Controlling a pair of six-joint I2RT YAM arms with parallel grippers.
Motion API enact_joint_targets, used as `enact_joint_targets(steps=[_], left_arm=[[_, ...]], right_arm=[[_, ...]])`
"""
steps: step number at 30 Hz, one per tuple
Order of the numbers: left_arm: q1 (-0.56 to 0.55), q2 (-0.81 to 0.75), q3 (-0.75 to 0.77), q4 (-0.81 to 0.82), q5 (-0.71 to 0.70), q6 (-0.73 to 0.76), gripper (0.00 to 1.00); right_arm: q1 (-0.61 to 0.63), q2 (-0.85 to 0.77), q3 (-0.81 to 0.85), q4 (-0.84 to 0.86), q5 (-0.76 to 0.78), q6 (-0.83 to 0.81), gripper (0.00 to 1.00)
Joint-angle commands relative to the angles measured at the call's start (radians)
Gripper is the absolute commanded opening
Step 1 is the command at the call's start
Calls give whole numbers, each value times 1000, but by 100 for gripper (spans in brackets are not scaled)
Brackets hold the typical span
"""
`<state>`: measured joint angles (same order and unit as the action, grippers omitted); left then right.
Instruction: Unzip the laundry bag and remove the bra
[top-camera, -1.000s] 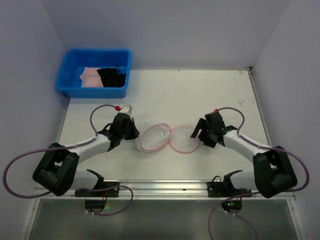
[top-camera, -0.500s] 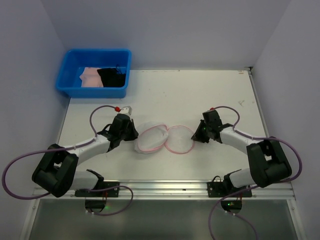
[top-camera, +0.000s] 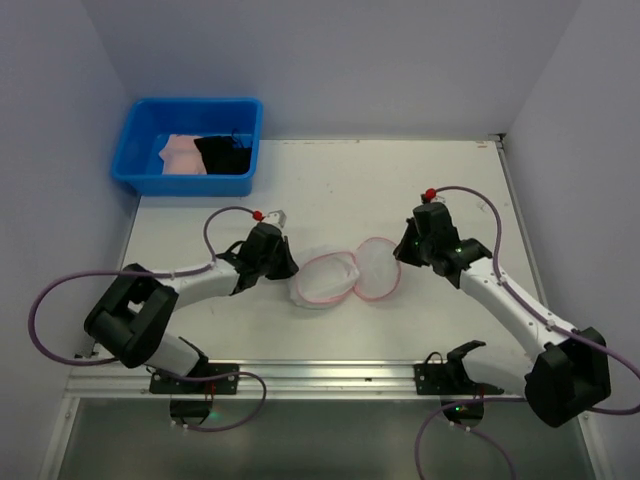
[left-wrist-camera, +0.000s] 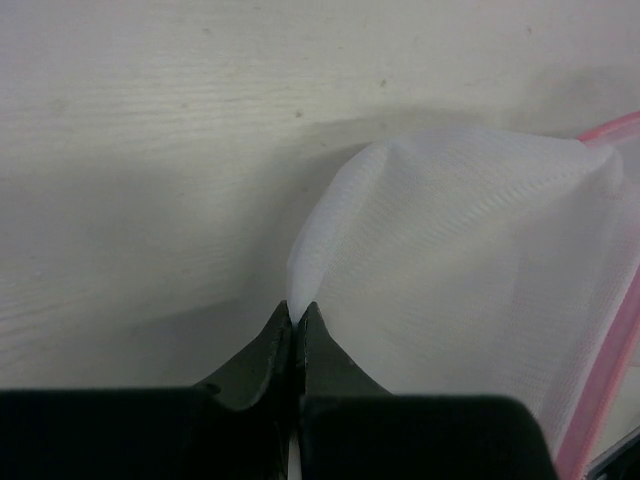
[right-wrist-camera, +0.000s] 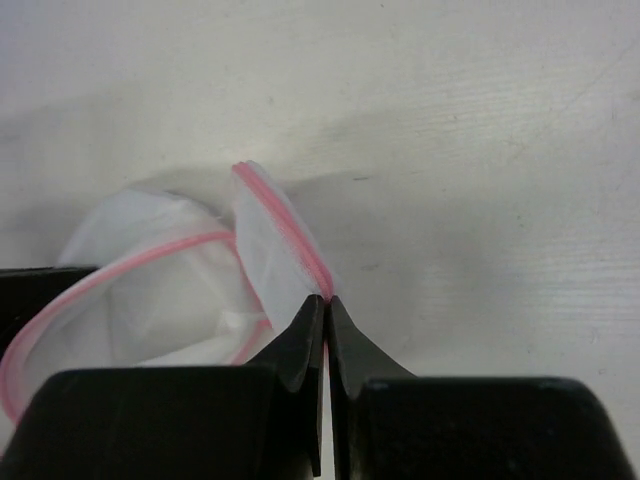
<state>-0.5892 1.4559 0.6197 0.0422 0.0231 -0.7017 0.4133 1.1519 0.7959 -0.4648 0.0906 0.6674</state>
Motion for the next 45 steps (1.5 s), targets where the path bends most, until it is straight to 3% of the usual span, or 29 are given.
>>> enact_joint_targets(steps=[1,5,17,31,36,41,45], left_arm=[[-81,75,92,83,-2,-76,0],[-124,181,141,128,6,-162,0],[-175,302,131,268,60,-300,0],[-179,351,17,441,112,-367,0],[-173,353,-32,453,83,-384,0],[-158,285,-66,383,21,-378,24],[-101,203,-142,337,9,-377,37]], right_arm=[[67,-37,84,-96,70,-86,0],[156,-8,152,-126,98,-118,0],[370,149,258,-38,-74,-52,0],[389,387,65,366,-261,1,0],[383,413,34,433,-247,1,0],[345,446,22,434,-247,26,0],[326,463,17,423,-253,37,0]])
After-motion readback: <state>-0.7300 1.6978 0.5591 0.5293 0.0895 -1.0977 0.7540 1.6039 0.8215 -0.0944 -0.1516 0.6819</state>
